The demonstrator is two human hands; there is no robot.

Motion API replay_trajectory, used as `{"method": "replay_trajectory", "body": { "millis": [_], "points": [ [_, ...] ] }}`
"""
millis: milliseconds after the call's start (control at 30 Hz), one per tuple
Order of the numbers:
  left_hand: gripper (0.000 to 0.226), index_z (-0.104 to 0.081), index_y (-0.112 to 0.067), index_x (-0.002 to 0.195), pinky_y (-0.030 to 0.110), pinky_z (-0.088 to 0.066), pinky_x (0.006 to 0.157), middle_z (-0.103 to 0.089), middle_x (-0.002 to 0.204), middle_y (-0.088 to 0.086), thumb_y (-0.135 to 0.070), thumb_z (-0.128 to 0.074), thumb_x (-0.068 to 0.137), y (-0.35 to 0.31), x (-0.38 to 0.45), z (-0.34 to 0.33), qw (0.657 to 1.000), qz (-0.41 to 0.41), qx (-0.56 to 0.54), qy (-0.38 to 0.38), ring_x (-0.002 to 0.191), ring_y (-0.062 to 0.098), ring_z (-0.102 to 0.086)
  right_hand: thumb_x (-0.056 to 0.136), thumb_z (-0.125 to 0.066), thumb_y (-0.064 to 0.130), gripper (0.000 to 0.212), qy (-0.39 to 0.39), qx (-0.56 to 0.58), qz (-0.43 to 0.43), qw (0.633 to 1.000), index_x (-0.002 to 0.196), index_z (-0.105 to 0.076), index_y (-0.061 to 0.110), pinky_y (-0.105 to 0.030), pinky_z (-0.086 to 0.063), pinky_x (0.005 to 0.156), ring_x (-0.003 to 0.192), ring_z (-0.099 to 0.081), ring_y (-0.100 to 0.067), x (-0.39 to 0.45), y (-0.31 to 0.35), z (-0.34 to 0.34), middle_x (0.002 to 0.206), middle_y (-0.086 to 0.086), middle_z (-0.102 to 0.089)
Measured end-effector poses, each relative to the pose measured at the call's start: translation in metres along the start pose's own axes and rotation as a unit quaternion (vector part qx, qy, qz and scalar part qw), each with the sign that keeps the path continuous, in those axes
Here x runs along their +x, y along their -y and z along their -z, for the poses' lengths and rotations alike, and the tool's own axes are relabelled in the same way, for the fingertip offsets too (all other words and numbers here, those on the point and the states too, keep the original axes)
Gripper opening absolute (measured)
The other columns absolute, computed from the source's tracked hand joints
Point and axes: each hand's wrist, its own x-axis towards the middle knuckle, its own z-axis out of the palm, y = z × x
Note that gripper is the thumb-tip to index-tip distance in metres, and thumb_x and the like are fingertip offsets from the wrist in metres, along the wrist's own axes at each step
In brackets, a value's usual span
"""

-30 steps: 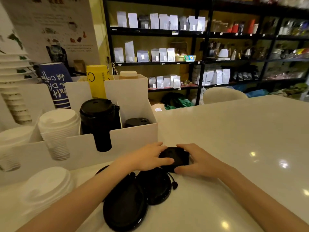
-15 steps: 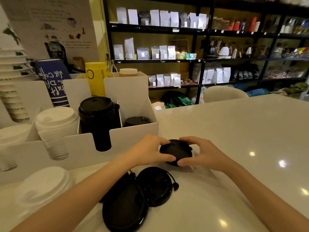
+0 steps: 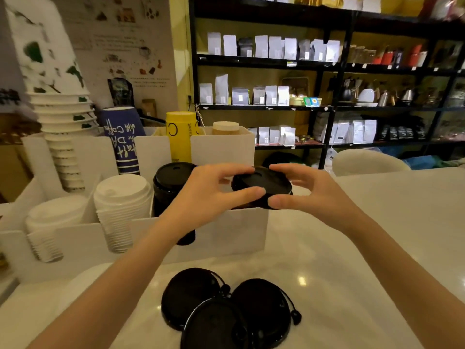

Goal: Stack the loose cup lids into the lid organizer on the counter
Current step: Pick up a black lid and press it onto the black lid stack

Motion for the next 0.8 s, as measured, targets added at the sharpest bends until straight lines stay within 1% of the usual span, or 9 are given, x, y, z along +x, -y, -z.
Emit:
{"method": "replay_trajectory", "body": {
  "millis": [100,233,333,433,500,567,633,733,800],
  "points": [
    [0.063,-0.056,-0.031,0.116,0.017,-0.044,0.085,-0.056,0.103,-0.019,-0.055,-0.058,0.058,0.004,-0.002,0.027,0.999,0.013,0.009,-0.041,0.100,0.000,-0.053,0.046,-0.066,0.053,0.081,-0.014,0.011,0.038,0.999,0.122,-0.050,0.031,-0.011,-0.034,0.078,0.093,-0.046,0.011,0.025,0.017,-0.018,0.100,0.027,-0.050],
    [0.062,-0.055,-0.033,0.115,0.016,-0.046,0.088,-0.059,0.110,-0.010,-0.052,-0.062,0.057,0.020,-0.007,0.057,0.995,0.035,-0.001,-0.098,0.105,0.003,-0.055,0.046,-0.069,0.054,0.083,-0.037,0.058,0.072,0.995,0.124,-0.048,0.030,-0.019,-0.038,0.091,0.103,-0.050,0.004,0.053,0.029,-0.046,0.112,0.019,-0.053],
    [0.059,-0.058,-0.028,0.113,0.029,-0.047,0.094,-0.061,0.109,-0.010,-0.047,-0.064,0.058,0.031,-0.007,0.069,0.990,0.053,-0.017,-0.127,0.108,0.008,-0.056,0.050,-0.071,0.052,0.072,-0.052,0.096,0.083,0.991,0.116,-0.053,0.031,-0.027,-0.041,0.098,0.113,-0.052,-0.007,0.067,0.030,-0.067,0.117,0.011,-0.059],
    [0.055,-0.059,-0.026,0.111,0.036,-0.047,0.097,-0.064,0.107,-0.009,-0.044,-0.070,0.060,0.045,-0.005,0.076,0.990,0.067,-0.017,-0.121,0.108,0.011,-0.057,0.055,-0.070,0.055,0.058,-0.049,0.095,0.079,0.991,0.108,-0.051,0.042,-0.017,-0.035,0.089,0.109,-0.048,-0.003,0.074,0.025,-0.086,0.110,0.021,-0.056],
    [0.056,-0.059,-0.023,0.113,0.030,-0.047,0.096,-0.064,0.113,-0.002,-0.039,-0.073,0.062,0.057,-0.004,0.079,0.990,0.086,-0.011,-0.107,0.110,0.011,-0.056,0.057,-0.066,0.056,0.062,-0.030,0.101,0.063,0.992,0.113,-0.048,0.038,-0.014,-0.033,0.085,0.112,-0.045,-0.006,0.078,0.019,-0.094,0.116,0.016,-0.054],
    [0.053,-0.058,-0.022,0.115,0.020,-0.045,0.092,-0.061,0.113,-0.003,-0.031,-0.072,0.065,0.067,-0.003,0.082,0.991,0.102,-0.010,-0.090,0.110,0.008,-0.055,0.062,-0.062,0.053,0.064,-0.012,0.112,0.056,0.992,0.121,-0.048,0.031,-0.019,-0.033,0.090,0.116,-0.043,-0.009,0.081,0.015,-0.098,0.124,0.010,-0.053],
    [0.052,-0.057,-0.021,0.117,0.016,-0.044,0.090,-0.058,0.114,-0.007,-0.029,-0.071,0.067,0.073,-0.001,0.084,0.991,0.113,-0.012,-0.072,0.110,0.005,-0.053,0.073,-0.062,0.043,0.055,-0.002,0.112,0.051,0.992,0.124,-0.048,0.029,-0.020,-0.033,0.090,0.112,-0.043,-0.006,0.083,0.012,-0.098,0.124,0.011,-0.052],
    [0.055,-0.054,-0.021,0.120,0.004,-0.043,0.083,-0.057,0.117,-0.007,-0.027,-0.070,0.069,0.079,0.000,0.085,0.992,0.118,-0.010,-0.042,0.108,0.001,-0.051,0.078,-0.062,0.032,0.042,0.005,0.105,0.050,0.993,0.119,-0.051,0.030,0.002,-0.036,0.070,0.093,-0.045,0.009,0.084,0.008,-0.099,0.106,0.023,-0.052],
    [0.055,-0.052,-0.020,0.122,0.000,-0.041,0.080,-0.056,0.118,-0.007,-0.024,-0.069,0.071,0.082,0.001,0.085,0.992,0.121,-0.013,-0.025,0.106,-0.002,-0.051,0.078,-0.063,0.031,0.040,0.005,0.096,0.046,0.994,0.117,-0.053,0.029,0.005,-0.036,0.066,0.092,-0.046,0.010,0.084,0.005,-0.100,0.103,0.021,-0.054]
  ]
}}
